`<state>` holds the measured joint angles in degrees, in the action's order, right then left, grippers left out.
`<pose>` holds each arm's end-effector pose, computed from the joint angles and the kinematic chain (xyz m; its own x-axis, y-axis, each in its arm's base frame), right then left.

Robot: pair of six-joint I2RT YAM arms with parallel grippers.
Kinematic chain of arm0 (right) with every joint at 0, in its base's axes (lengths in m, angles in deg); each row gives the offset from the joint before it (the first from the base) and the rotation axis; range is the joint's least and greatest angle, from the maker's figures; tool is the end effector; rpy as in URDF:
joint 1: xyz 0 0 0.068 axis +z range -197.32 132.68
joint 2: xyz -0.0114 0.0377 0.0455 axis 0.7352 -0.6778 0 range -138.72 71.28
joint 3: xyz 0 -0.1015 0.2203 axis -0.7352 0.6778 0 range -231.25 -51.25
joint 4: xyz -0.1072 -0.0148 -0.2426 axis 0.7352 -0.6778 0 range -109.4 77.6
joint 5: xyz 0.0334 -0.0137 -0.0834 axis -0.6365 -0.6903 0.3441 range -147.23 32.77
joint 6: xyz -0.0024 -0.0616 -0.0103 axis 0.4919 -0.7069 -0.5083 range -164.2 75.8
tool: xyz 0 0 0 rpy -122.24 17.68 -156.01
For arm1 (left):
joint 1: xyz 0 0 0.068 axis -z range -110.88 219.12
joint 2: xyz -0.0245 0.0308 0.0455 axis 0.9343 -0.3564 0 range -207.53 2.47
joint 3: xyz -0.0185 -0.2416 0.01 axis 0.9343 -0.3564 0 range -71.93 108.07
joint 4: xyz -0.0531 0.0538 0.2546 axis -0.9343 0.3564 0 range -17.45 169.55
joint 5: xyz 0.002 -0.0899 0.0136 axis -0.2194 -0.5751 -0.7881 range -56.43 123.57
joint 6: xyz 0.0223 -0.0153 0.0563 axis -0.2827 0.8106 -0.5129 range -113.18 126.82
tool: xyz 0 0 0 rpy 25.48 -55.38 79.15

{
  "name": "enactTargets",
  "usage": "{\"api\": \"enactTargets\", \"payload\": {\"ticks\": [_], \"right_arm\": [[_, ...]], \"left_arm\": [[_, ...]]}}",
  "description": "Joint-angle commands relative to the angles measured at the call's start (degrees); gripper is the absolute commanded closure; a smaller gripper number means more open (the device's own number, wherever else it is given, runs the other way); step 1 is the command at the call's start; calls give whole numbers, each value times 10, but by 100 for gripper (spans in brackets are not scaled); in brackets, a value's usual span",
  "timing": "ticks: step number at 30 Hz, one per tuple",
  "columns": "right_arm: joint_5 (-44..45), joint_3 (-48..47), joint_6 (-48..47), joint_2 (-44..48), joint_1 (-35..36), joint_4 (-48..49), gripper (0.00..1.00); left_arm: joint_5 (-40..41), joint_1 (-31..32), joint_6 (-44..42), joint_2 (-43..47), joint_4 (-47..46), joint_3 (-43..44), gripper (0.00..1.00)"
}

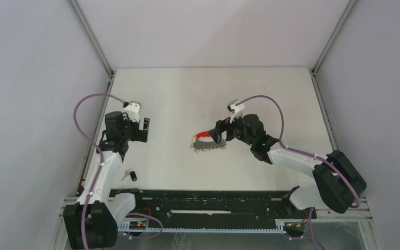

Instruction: Put the keys on the keyring

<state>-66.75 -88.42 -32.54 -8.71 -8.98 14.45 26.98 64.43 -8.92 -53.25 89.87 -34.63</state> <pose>0.2457 0.2046 0.1838 -0.3601 -0.0307 -0.9324 -0.6778 0.6953 0.2389 0.2428 0.0144 0.2130 -0.5572 0.2247 -0.7994 0.1692 0.9732 0.1556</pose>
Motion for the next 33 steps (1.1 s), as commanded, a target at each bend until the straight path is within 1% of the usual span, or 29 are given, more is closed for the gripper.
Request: {"api": "enactTargets", "payload": {"ticks": [1, 5, 6, 8, 10, 12, 14, 17, 19, 21, 22, 23, 24, 26, 27, 28, 29, 30, 31, 32, 33], "right_arm": [[132, 1, 4, 87, -22, -70, 0], [295, 51, 2, 155, -59, -92, 0], [325, 63, 3, 166, -74, -93, 0], [364, 77, 13, 179, -119, -102, 0], [384, 93, 17, 188, -165, -103, 0], [375, 120, 3, 198, -216, -69, 0], [343, 134, -5, 206, -268, -45, 0], [304, 157, -32, 198, -316, 2, 0], [266, 167, -38, 179, -341, 28, 0], [267, 180, -38, 158, -351, 81, 0], [255, 183, -45, 146, -357, 103, 0], [246, 182, -56, 131, -360, 120, 0], [244, 183, -62, 118, -364, 138, 0], [222, 185, -48, 98, -378, 155, 0], [214, 195, -42, 83, -387, 181, 0], [211, 216, -46, 63, -393, 240, 0], [185, 246, -59, 42, -390, 312, 0], [176, 276, -86, 18, -373, 400, 0], [238, 289, -106, 15, -335, 421, 0], [271, 278, -107, 23, -320, 388, 0], [253, 270, -102, 22, -331, 373, 0]], "left_arm": [[-20, -5, 18, -8, -125, -34, 0], [-35, -14, 36, -18, -205, -74, 0], [-41, -18, 44, -22, -228, -83, 0], [-45, -23, 67, -29, -289, -112, 0], [-47, -25, 88, -33, -363, -146, 0], [-47, -25, 115, -41, -441, -177, 0], [-56, -26, 138, -55, -494, -197, 0], [-53, -25, 139, -54, -503, -201, 0], [-45, -25, 129, -42, -555, -228, 0], [-41, -26, 123, -38, -636, -261, 0], [-34, -25, 129, -47, -700, -276, 0], [-31, -26, 138, -62, -744, -290, 0], [-36, -26, 133, -79, -768, -296, 0], [-28, -26, 143, -114, -859, -322, 0], [-19, -26, 146, -114, -864, -327, 0], [-7, -27, 146, -109, -854, -330, 0], [5, -27, 147, -117, -872, -338, 0], [11, -26, 152, -160, -955, -355, 0], [11, -26, 165, -195, -1020, -363, 0], [13, -26, 164, -184, -987, -358, 0], [15, -25, 159, -155, -902, -336, 0]]}}
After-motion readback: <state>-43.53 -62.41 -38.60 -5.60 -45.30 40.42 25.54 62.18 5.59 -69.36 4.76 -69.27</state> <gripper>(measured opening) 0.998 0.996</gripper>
